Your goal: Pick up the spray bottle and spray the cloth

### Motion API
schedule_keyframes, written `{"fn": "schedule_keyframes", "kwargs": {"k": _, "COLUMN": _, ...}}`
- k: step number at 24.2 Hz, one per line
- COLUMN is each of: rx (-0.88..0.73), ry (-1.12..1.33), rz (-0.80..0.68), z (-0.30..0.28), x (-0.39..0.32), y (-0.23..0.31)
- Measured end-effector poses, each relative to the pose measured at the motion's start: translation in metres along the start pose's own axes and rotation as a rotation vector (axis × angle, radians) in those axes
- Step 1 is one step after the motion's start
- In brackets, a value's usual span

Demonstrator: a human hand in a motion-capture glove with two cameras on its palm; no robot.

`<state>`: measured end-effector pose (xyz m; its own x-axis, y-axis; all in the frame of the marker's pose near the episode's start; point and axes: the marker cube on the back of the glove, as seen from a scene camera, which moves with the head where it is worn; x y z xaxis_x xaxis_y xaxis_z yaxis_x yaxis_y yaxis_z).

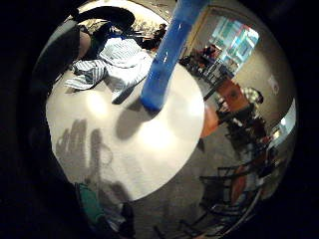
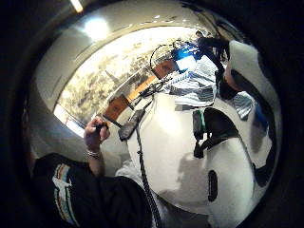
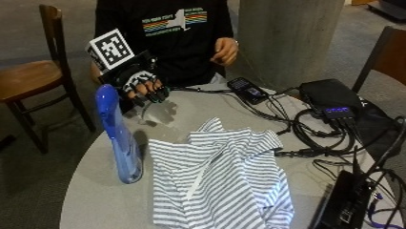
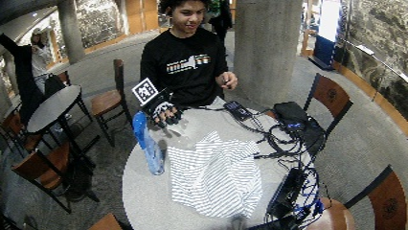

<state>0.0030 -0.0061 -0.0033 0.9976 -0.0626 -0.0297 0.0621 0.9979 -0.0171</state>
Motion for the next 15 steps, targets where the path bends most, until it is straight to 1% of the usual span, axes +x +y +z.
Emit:
{"fn": "schedule_keyframes", "kwargs": {"k": 3, "rx": -0.03, "ry": 0.007, "rz": -0.089, "z": 0.0, "x": 0.003, "y": -0.009}}
{"fn": "schedule_keyframes", "kwargs": {"k": 8, "rx": -0.177, "ry": -0.04, "rz": -0.347, "z": 0.003, "x": -0.011, "y": -0.037}}
{"fn": "schedule_keyframes", "kwargs": {"k": 10, "rx": -0.214, "ry": -0.043, "rz": -0.425, "z": 0.004, "x": -0.025, "y": -0.049}}
{"fn": "schedule_keyframes", "kwargs": {"k": 15, "rx": -0.258, "ry": -0.088, "rz": -0.538, "z": 0.015, "x": -0.06, "y": -0.063}}
